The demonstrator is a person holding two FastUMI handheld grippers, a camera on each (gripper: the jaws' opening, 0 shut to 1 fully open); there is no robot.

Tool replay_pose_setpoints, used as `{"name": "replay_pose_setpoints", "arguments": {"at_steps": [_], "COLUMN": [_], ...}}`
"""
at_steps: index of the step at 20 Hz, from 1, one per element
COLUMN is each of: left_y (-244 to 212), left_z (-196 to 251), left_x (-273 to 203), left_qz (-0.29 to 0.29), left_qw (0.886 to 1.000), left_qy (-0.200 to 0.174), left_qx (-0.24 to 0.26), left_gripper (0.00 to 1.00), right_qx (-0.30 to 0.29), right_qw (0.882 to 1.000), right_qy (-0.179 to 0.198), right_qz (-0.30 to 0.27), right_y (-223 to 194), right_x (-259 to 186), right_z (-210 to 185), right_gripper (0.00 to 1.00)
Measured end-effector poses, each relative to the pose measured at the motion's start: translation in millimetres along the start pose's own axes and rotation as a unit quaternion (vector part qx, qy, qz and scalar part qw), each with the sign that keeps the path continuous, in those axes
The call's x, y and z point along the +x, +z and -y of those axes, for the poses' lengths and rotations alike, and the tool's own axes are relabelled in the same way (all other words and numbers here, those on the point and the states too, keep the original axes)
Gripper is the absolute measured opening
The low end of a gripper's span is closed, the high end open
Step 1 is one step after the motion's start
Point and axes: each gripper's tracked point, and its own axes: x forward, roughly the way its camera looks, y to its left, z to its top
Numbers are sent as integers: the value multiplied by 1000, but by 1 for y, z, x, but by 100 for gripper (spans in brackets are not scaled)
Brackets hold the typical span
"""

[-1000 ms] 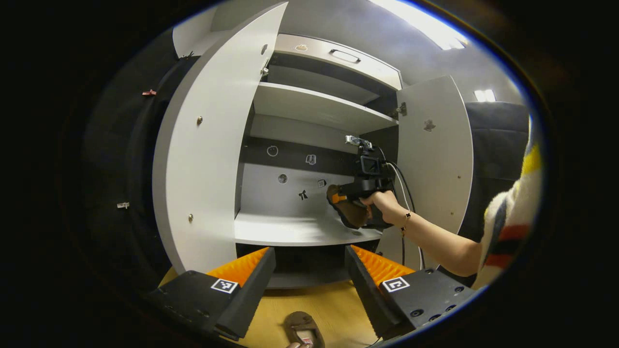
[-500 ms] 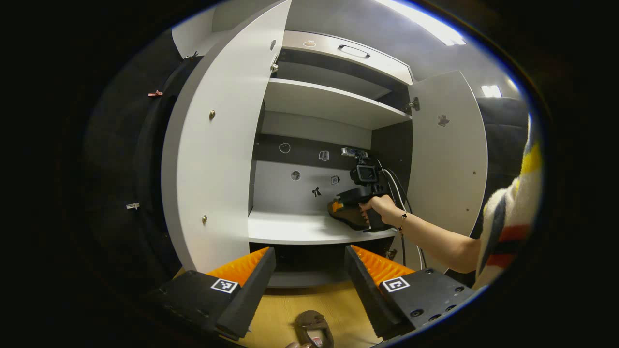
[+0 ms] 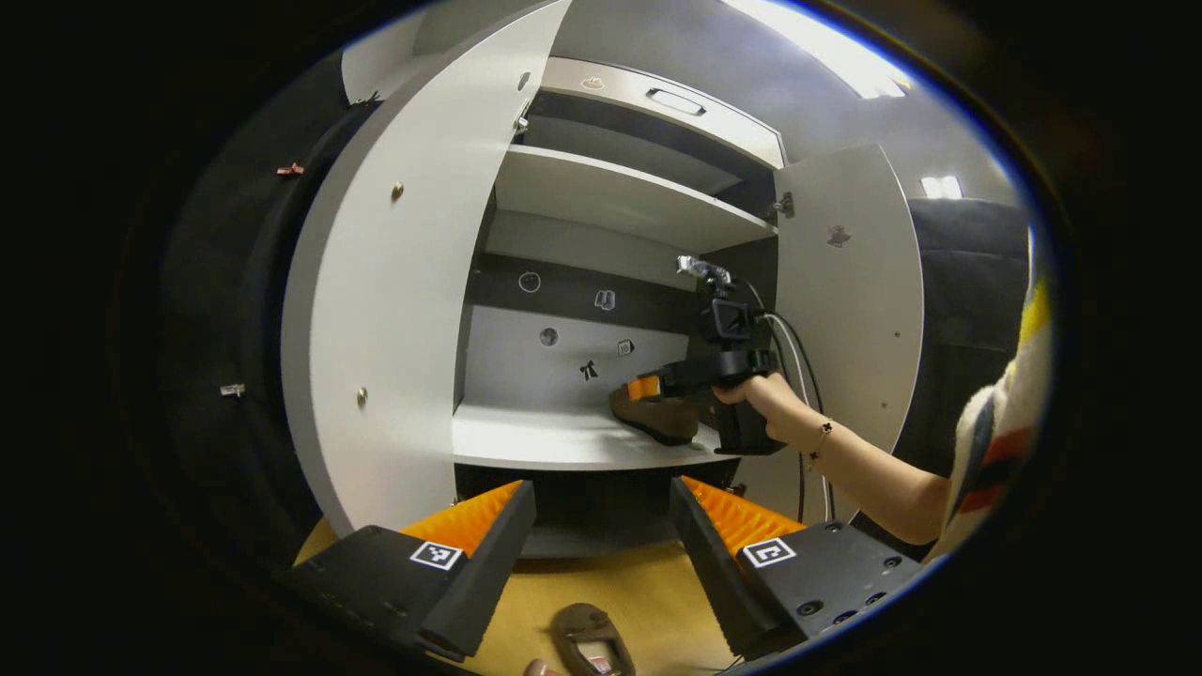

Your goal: Grab one shoe with the right hand and put it into the shoe cabinet, grab the other shoe with the left hand and put it into the shoe cabinet; then close the right door with the right hand and the left door with the left hand.

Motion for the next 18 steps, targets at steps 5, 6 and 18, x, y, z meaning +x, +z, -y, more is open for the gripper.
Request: {"name": "replay_pose_setpoints", "arguments": {"at_steps": [5,6,18], "left_y": [-66,-83,-300], "left_z": [-12,-15,-34], "left_x": [-10,-10,-3], "left_qz": [-22,-34,-184], "left_qw": [998,996,981], "left_qy": [2,3,28], "left_qx": [-62,-77,-50], "left_gripper": [91,91,93], "right_qx": [4,1,9], "right_qw": [996,994,987], "right_qy": [18,19,-12], "right_qz": [92,109,163], "right_y": [33,34,12], "right_x": [-104,-124,-285], "right_z": [-15,-16,-3], "right_gripper": [98,98,98]}}
